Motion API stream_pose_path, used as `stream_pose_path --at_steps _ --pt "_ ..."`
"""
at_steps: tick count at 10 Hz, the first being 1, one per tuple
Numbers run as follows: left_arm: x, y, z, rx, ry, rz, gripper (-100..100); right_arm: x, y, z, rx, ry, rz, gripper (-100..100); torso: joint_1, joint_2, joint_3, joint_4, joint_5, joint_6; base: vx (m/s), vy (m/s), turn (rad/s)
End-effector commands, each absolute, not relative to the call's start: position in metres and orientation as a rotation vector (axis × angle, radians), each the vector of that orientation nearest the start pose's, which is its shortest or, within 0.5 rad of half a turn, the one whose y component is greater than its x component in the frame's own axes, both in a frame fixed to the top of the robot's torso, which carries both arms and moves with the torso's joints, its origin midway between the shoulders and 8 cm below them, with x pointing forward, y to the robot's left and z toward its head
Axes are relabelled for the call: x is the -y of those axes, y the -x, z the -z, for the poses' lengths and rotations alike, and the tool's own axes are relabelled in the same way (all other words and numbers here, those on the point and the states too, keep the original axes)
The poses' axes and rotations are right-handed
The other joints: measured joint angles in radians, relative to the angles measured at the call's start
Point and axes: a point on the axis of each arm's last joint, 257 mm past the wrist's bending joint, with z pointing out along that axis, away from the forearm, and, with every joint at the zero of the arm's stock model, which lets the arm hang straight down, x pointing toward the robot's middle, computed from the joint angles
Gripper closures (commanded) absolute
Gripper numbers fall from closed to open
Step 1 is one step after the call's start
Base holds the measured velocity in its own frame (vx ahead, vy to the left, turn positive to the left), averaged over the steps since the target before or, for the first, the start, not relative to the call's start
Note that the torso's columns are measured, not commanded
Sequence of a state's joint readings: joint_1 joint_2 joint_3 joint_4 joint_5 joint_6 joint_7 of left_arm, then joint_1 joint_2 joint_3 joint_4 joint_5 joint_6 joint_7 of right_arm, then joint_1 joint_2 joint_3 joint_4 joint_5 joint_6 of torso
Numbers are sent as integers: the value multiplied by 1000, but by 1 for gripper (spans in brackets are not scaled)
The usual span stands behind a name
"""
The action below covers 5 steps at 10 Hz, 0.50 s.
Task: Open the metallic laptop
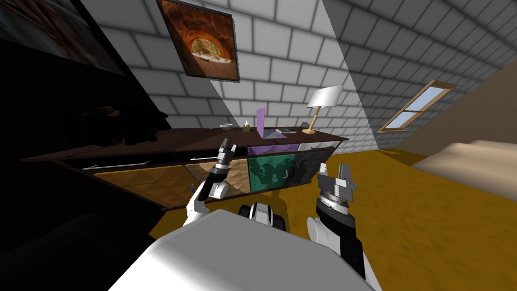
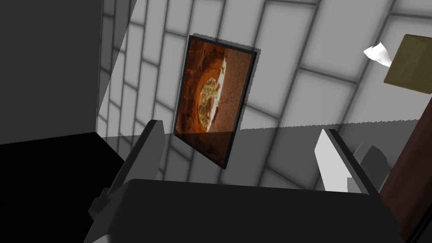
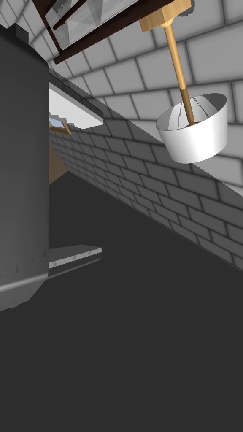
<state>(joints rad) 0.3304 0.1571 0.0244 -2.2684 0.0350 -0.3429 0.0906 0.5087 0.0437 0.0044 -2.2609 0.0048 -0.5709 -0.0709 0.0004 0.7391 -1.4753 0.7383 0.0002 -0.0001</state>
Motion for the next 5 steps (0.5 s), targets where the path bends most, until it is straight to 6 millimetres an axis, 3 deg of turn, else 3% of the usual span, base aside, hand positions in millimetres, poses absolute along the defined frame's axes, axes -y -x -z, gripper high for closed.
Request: stream_pose_path --at_steps 1,5 --pt "-259 -396 -64 -731 583 1410 -100 281 -334 -27 -527 -674 -1374 0 1 0 0 0 0 0 25 -89 66" --pt "-256 -407 -93 -732 539 1393 -100 281 -334 -27 -527 -674 -1374 0 0 -2 -1 0 0 0 28 -83 49"
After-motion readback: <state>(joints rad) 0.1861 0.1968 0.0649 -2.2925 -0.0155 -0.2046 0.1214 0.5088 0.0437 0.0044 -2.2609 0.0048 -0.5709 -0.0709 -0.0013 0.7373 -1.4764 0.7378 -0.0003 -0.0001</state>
